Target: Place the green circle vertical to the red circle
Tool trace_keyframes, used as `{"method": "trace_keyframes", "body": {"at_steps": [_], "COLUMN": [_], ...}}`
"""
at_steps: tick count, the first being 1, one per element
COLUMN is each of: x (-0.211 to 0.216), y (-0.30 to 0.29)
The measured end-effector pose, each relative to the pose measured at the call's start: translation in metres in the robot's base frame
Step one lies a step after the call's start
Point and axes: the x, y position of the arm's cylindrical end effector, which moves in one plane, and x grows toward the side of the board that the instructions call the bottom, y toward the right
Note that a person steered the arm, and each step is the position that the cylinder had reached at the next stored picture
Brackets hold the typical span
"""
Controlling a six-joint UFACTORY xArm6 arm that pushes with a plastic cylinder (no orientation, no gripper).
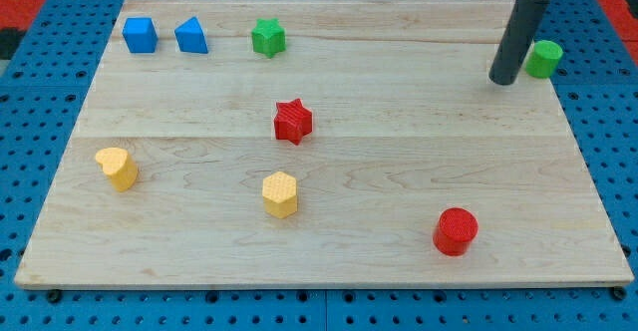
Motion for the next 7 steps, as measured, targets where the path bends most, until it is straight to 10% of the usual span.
{"method": "trace_keyframes", "body": {"at_steps": [2,7], "x": [0.024,-0.039], "y": [0.119,0.08]}}
